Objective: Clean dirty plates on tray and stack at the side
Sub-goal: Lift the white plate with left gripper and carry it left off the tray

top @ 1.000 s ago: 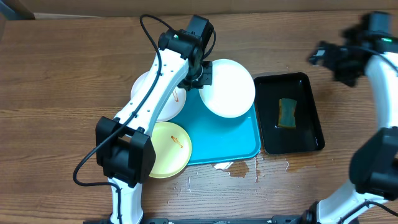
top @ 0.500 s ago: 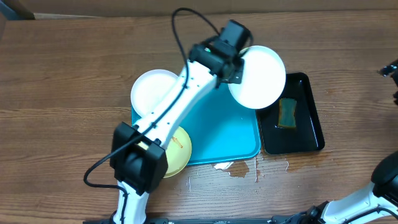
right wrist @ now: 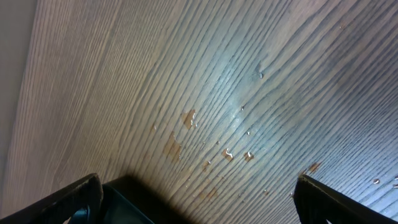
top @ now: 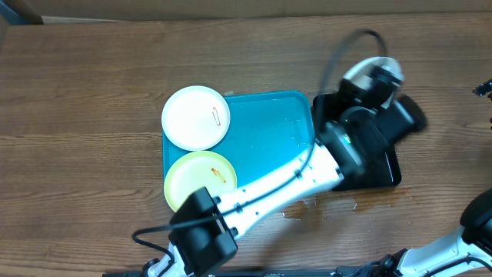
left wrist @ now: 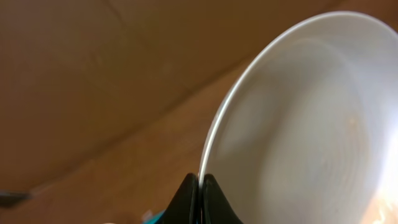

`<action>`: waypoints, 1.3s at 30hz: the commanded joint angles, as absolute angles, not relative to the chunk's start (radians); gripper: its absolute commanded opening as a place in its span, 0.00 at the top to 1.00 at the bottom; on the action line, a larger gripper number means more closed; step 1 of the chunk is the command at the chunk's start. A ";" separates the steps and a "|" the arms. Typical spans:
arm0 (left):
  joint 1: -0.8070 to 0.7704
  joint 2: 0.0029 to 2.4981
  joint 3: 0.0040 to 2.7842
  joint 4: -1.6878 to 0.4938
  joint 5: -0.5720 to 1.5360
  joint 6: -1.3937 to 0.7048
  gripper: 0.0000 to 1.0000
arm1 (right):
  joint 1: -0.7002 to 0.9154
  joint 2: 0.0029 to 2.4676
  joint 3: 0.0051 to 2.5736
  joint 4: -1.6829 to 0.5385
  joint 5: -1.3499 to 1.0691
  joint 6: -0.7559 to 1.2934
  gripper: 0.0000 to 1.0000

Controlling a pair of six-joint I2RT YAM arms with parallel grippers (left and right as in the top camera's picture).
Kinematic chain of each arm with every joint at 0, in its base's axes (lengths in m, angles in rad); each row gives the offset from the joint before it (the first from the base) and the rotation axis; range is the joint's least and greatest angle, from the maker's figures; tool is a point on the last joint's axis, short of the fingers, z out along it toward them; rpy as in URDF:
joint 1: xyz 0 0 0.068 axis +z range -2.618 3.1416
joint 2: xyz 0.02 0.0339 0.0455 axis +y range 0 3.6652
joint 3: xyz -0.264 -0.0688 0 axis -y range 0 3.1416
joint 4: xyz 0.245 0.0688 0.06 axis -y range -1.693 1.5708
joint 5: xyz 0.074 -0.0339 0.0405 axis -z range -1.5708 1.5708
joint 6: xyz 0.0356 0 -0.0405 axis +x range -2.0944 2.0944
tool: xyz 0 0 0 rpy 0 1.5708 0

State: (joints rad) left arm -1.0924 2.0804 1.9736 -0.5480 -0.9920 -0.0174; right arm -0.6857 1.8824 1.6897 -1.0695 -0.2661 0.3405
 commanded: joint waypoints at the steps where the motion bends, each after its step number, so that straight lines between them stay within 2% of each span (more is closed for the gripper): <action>1: -1.106 2.090 1.999 -0.480 -1.190 0.187 0.96 | -0.684 1.875 1.703 -1.067 -0.270 0.345 0.00; 7: -1.113 2.090 1.999 -0.358 -1.216 0.294 0.96 | -0.684 1.874 1.703 -1.067 -0.270 0.345 0.00; 12: -1.114 2.090 1.999 -0.339 -1.216 0.310 0.96 | -0.684 1.875 1.703 -1.067 -0.270 0.345 0.00; 16: -1.110 2.090 1.999 -0.368 -1.211 0.218 0.96 | -0.684 1.874 1.703 -1.067 -0.270 0.345 0.00; 19: -1.091 2.090 1.999 -0.450 -1.128 0.126 0.96 | -0.684 1.874 1.703 -1.067 -0.270 0.345 0.00; 24: -1.027 2.084 1.999 -0.649 -0.854 -0.113 0.96 | -0.684 1.874 1.703 -1.067 -0.270 0.345 0.00; 28: -0.915 2.037 2.000 -0.727 -0.516 -0.269 0.96 | -0.684 1.874 1.703 -1.067 -0.270 0.345 0.00; 35: -0.509 1.940 2.000 -0.758 0.284 -0.409 0.96 | -0.684 1.874 1.703 -1.067 -0.270 0.345 0.00; 39: -0.240 1.943 2.000 -0.855 0.497 -0.461 0.96 | -0.684 1.874 1.703 -1.067 -0.270 0.345 0.00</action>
